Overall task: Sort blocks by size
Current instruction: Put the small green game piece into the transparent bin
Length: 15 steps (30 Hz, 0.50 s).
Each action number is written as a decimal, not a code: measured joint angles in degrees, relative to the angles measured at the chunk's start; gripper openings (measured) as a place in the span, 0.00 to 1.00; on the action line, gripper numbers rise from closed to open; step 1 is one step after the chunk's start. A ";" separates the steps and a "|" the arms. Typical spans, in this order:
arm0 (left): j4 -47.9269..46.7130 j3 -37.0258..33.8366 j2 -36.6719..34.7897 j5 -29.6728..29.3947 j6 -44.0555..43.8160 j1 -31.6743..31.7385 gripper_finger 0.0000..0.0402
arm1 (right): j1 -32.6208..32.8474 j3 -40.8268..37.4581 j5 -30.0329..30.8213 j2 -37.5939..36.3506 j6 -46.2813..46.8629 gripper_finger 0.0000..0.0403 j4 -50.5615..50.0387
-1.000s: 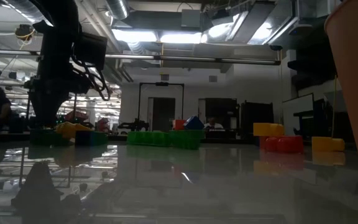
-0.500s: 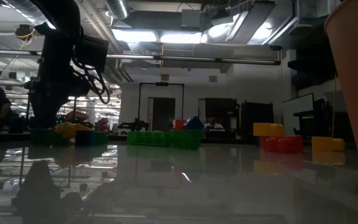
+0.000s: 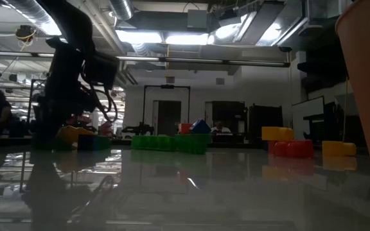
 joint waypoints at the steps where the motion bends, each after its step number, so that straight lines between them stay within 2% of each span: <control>1: 0.05 0.00 0.31 0.01 0.45 0.00 0.39 | 0.00 0.00 0.00 0.00 -0.01 0.60 0.00; 5: -0.72 -0.02 0.86 0.01 0.85 0.00 0.36 | 0.00 0.00 0.00 0.00 -0.01 0.60 0.00; 11: -1.85 -0.02 0.66 0.03 1.24 0.01 0.18 | 0.00 0.00 0.00 0.00 -0.02 0.60 0.00; 15: -2.99 -0.01 0.65 0.13 0.86 0.01 0.18 | 0.00 0.00 0.00 0.00 -0.02 0.60 0.04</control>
